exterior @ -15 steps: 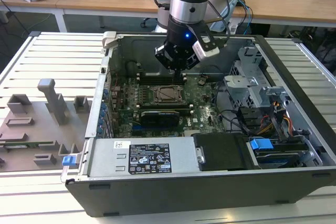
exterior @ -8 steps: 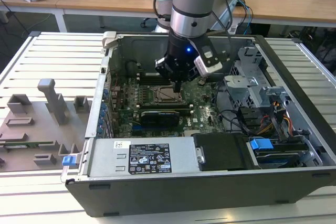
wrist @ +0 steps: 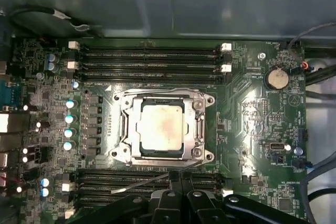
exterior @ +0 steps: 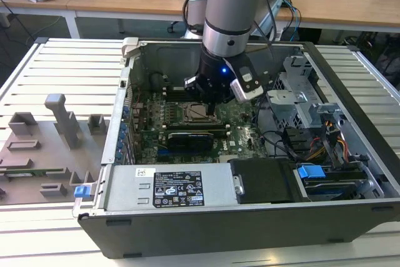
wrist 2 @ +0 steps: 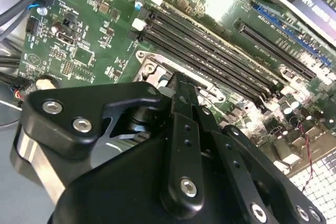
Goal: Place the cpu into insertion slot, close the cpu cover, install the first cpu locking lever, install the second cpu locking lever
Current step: 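Install the second cpu locking lever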
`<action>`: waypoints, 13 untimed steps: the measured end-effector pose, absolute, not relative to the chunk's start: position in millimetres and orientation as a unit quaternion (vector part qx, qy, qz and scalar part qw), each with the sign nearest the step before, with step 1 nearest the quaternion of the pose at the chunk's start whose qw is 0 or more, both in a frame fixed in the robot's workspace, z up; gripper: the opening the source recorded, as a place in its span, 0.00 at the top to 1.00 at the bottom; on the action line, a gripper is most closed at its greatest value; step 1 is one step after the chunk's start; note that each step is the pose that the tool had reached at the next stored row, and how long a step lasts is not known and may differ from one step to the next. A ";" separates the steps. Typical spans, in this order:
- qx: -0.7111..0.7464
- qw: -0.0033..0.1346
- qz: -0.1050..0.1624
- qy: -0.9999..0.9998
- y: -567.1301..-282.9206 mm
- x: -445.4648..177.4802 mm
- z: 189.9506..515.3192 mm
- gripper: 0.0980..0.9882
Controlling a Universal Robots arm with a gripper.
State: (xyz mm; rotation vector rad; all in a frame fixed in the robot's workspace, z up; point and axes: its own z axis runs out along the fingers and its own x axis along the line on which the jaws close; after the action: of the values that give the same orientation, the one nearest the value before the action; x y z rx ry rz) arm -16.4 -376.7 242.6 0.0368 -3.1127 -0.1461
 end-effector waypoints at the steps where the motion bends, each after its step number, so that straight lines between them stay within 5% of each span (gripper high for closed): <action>1: 0.012 0.013 -0.050 -0.999 -378.0 -17.2 241.7 0.99; 13: 0.017 0.013 -0.070 -0.997 -382.9 -47.7 217.8 0.99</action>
State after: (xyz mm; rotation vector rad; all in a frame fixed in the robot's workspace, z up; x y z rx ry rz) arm -47.7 -382.9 217.8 0.0516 -3.1082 -0.2192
